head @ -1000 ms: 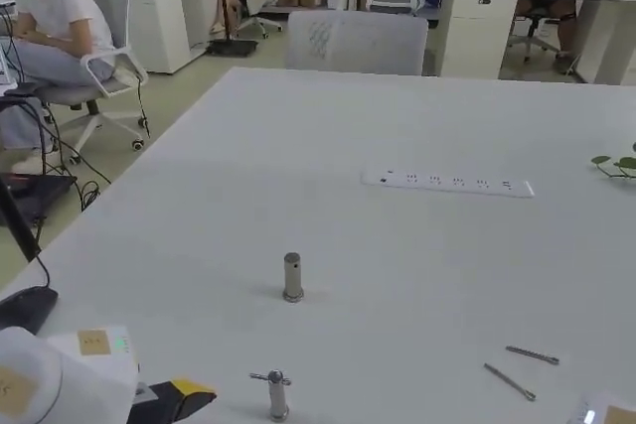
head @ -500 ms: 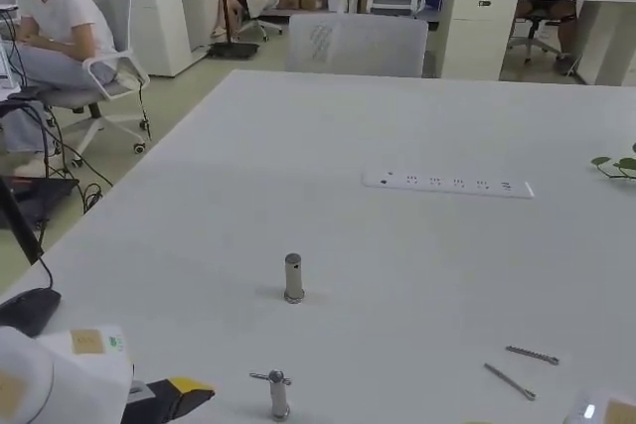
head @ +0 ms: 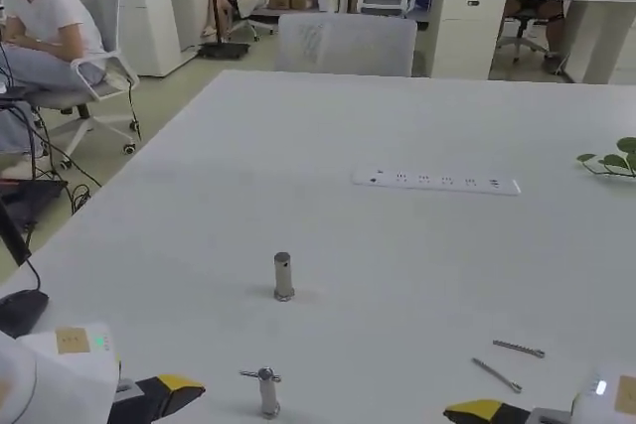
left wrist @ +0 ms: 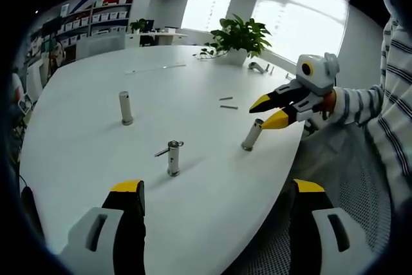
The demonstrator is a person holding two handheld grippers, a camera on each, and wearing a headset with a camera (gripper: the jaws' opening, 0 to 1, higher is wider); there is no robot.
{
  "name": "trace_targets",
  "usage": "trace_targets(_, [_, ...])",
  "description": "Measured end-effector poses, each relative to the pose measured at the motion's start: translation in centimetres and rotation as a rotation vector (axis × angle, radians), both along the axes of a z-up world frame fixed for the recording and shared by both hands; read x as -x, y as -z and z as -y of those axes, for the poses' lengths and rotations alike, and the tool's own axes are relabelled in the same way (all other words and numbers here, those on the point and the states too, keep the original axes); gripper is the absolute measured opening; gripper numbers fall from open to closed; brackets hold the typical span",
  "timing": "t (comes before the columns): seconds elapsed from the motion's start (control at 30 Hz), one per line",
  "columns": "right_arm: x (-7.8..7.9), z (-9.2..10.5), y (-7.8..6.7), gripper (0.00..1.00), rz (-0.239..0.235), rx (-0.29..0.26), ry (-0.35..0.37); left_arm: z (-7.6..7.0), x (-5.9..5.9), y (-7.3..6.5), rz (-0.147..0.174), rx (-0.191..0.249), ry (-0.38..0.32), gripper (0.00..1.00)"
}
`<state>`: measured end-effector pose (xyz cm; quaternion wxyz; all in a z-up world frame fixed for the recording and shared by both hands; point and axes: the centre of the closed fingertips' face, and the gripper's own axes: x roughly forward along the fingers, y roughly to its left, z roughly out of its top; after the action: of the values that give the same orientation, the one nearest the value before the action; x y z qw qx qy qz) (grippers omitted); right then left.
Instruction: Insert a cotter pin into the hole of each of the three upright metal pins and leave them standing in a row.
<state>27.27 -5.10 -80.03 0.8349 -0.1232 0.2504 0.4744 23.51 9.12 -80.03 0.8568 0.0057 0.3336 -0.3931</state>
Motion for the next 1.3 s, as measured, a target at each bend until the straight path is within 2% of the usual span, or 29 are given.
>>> trace_targets(0.1, [0.0, 0.4, -0.6, 0.27, 0.005, -0.008, 0.003, 0.1, 0.0, -0.2, 0.007, 0.002, 0.001, 0.94])
trace_targets(0.2, [-0.1, 0.8, -1.1, 0.27, 0.031, 0.015, -0.004, 0.5, 0.0, -0.5, 0.015, 0.003, 0.006, 0.94])
trace_targets(0.37, [-0.2, 1.4, -1.8, 0.28, 0.035, 0.009, 0.0, 1.1, 0.0, -1.0, 0.026, -0.002, 0.023, 0.94])
trace_targets(0.63, [-0.8, 3.1, -2.3, 0.3, 0.041, 0.027, 0.002, 1.1, 0.4, -0.6, 0.016, 0.004, 0.021, 0.94])
trace_targets(1.03, [-4.8, 7.7, -2.7, 0.31, 0.077, 0.134, -0.005, 1.0, 1.0, -0.6, 0.008, 0.006, 0.006, 0.94])
trace_targets(1.3, [-6.8, 8.9, -2.6, 0.31, 0.083, 0.186, -0.036, 0.9, 0.9, -0.9, 0.01, -0.003, -0.003, 0.94])
